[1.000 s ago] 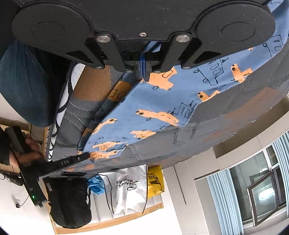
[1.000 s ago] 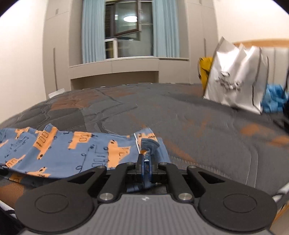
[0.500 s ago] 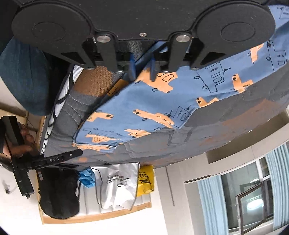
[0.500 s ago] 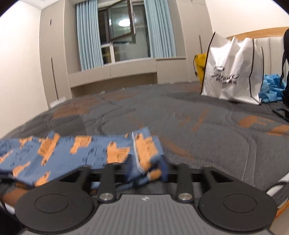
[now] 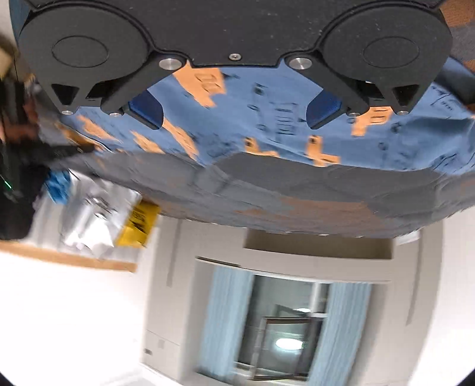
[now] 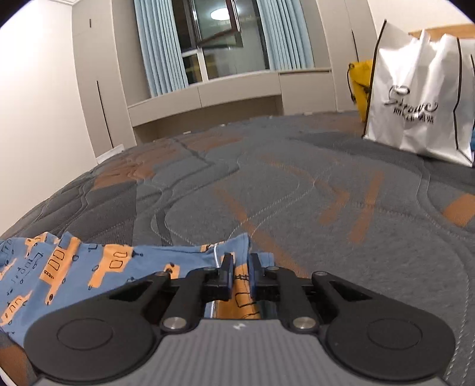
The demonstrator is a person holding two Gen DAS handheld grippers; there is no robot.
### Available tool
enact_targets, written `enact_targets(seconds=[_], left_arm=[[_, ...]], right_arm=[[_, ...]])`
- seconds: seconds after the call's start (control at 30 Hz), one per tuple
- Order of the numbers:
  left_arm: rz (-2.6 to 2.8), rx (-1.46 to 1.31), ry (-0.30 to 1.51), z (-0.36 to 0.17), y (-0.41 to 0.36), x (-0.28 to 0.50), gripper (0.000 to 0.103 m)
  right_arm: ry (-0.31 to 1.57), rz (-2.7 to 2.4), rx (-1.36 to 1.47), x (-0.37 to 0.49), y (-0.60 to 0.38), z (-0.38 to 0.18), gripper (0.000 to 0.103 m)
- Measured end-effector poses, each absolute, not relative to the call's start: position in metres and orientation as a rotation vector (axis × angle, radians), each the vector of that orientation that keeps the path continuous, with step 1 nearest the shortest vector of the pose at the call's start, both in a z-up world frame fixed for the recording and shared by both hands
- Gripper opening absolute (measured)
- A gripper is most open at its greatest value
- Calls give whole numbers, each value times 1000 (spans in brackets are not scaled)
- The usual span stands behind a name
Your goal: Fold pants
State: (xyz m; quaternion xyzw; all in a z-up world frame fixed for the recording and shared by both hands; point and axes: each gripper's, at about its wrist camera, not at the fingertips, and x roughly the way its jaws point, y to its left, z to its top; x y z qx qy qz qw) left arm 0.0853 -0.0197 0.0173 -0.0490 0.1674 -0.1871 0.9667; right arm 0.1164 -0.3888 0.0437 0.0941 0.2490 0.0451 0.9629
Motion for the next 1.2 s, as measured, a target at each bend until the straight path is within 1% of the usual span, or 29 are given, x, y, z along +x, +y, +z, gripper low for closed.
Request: enact_targets(seconds=[0.17,0.27,0.33,0.37,0.4,0.43,0.47,0.5,0.53,0.57,0.6,0.63,0.67,0.83,0.93,1.1,1.17,1.2], left_arm=[[-286,-104,343,24,-13,99,102],[-241,-82,364,21,-7,107,102],[-209,-79,386,19,0,109,102],[-194,-85,394,19,4,111,102],[-188,-93,392,19,10,110,102],[-182,-103,384,20,17,108,102],[-170,-110,375,22,24,106,102],[-157,-114,365,23,31,104,102],[-137,-117,352,25,39,103,102],[-115,-121,341,26,46,103,102],[-85,-126,327,28,55,101,102],[-51,-135,312,30,65,98,102],[-15,-146,300,32,76,97,102],[165,-188,259,39,131,81,102],[210,-254,277,39,163,79,102],[133,-466,300,33,211,96,102],[110,-526,344,28,223,109,102],[101,-543,365,24,226,115,100]], right_arm=[[462,41,177,100,-393,51,8],[498,24,169,102,-393,47,8],[546,10,131,110,-387,39,10],[561,-3,99,113,-384,36,18],[563,-17,71,114,-380,35,32],[560,-46,49,113,-377,38,41],[550,-69,29,111,-374,41,59],[533,-69,18,109,-371,46,73],[514,-47,16,108,-367,52,77],[499,-14,18,108,-362,58,85],[485,27,17,109,-354,64,95],[474,69,17,112,-347,69,100],[462,125,19,116,-337,73,103],[484,445,-3,158,-263,81,103],[509,575,-54,187,-212,81,103],[552,724,-79,237,-138,83,103],[570,736,-74,253,-118,81,103],[582,741,-69,262,-111,79,102]])
